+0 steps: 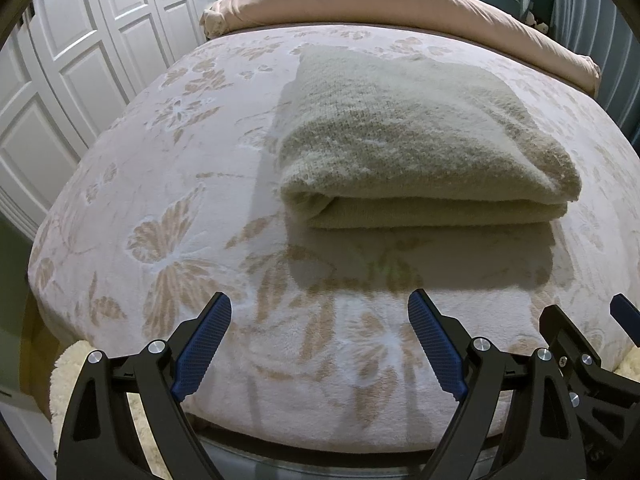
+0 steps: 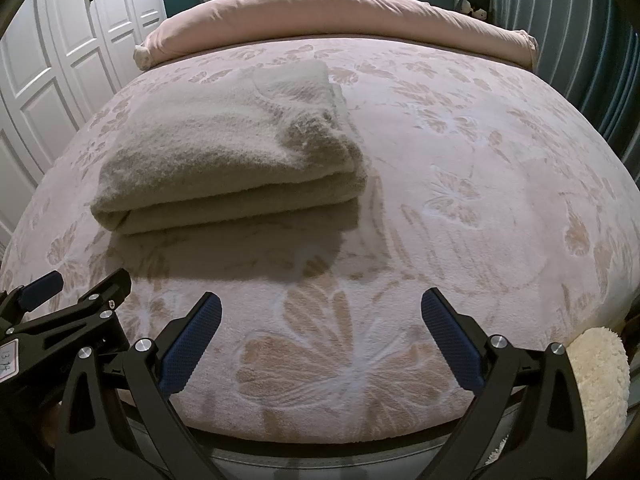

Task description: Fold small clothes

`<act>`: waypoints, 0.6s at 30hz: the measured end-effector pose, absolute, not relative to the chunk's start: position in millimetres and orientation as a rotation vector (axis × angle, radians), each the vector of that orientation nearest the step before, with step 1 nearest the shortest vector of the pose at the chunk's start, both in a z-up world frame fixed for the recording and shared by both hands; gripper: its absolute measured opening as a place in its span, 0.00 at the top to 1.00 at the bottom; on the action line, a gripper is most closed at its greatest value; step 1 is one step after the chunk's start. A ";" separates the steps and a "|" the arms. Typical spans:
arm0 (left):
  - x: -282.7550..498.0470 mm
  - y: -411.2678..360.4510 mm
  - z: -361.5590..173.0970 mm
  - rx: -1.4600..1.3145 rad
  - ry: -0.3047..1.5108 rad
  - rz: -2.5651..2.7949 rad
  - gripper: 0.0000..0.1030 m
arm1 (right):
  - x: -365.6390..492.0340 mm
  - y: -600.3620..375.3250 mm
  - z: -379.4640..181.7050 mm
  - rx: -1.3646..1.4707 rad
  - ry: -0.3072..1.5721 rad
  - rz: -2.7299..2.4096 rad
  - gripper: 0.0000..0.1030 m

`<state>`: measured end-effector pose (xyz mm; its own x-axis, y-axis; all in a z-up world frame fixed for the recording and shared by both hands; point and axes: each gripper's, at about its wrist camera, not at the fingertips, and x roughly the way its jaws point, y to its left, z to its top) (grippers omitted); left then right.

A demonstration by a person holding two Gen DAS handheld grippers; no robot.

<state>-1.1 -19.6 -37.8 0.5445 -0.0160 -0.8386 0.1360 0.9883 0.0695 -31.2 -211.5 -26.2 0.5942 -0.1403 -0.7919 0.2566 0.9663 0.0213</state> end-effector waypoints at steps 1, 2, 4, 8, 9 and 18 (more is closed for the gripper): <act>-0.6 -19.2 -38.1 0.133 0.993 -0.092 0.16 | -30.7 -211.9 -26.4 0.138 0.908 -0.230 0.05; -0.4 -18.9 -38.3 0.133 0.994 -0.093 0.16 | -31.2 -211.4 -26.2 0.138 0.907 -0.231 0.05; 0.3 -17.9 -37.9 0.132 0.995 -0.095 0.16 | -31.1 -211.0 -25.9 0.138 0.906 -0.235 0.05; 0.8 -17.1 -37.6 0.135 0.995 -0.091 0.16 | -29.5 -209.7 -27.0 0.138 0.909 -0.239 0.05; 1.1 -17.3 -37.4 0.135 0.995 -0.089 0.16 | -29.5 -209.7 -26.8 0.138 0.908 -0.234 0.05; 2.2 -19.7 -37.2 0.135 0.995 -0.089 0.16 | -26.9 -212.1 -27.4 0.128 0.909 -0.244 0.05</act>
<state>2.2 -19.7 -37.2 0.5416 -0.0130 -0.8405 0.1359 0.9881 0.0723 -26.9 -212.1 -27.4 0.5893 -0.1550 -0.7929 0.2626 0.9649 0.0066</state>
